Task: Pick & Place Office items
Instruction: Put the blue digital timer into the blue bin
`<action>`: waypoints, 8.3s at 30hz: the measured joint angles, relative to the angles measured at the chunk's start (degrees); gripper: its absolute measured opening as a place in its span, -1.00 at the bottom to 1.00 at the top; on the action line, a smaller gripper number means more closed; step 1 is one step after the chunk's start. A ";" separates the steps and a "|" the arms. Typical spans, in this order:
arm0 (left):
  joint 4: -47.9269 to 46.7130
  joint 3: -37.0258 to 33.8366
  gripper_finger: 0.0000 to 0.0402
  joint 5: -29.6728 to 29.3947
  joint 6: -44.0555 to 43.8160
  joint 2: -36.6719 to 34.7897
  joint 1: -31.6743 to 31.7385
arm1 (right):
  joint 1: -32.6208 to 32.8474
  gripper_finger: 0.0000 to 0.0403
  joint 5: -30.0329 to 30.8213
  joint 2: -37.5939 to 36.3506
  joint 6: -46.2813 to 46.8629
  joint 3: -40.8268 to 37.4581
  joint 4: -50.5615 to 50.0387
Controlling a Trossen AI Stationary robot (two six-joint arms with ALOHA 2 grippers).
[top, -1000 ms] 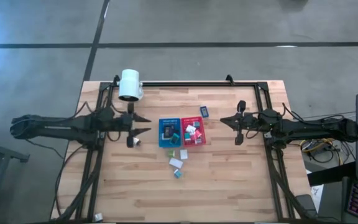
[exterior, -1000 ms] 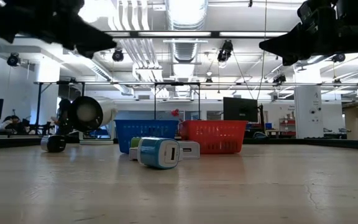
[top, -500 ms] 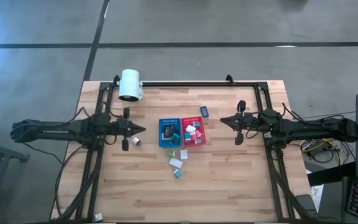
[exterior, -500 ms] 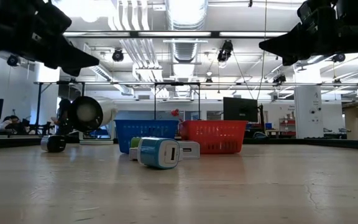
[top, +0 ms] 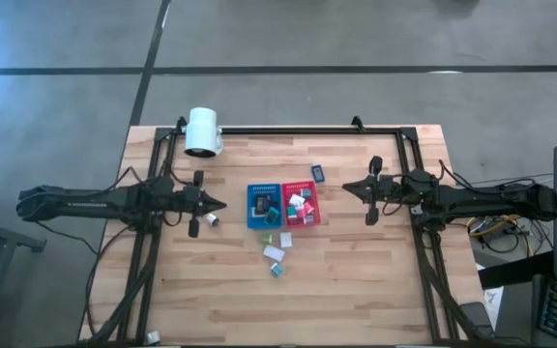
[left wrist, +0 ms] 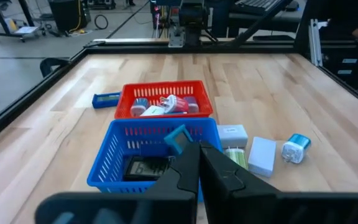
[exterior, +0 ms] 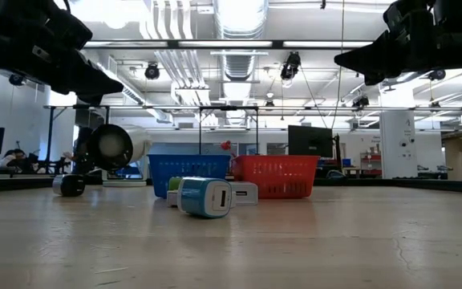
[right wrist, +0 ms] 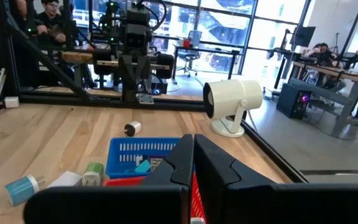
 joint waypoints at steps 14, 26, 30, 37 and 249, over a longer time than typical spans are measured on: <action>1.00 0.00 -0.91 0.00 0.17 0.00 0.04 | -1.64 -0.96 11.91 2.21 1.29 11.89 -28.16; 1.76 0.00 -0.91 0.00 0.20 0.07 0.04 | -3.71 -0.56 11.65 23.66 -20.65 39.08 -52.83; 1.76 0.00 -0.92 0.00 0.20 0.07 0.04 | -3.93 -0.24 11.61 32.50 -23.98 48.20 -62.30; 1.30 0.00 -0.92 0.00 0.17 0.07 0.04 | -6.65 0.25 7.79 45.43 -26.51 59.71 -73.09; 5.69 -3.67 -0.91 -1.07 -1.07 0.11 0.02 | 3.41 -0.78 -17.52 77.26 -6.88 70.60 -42.68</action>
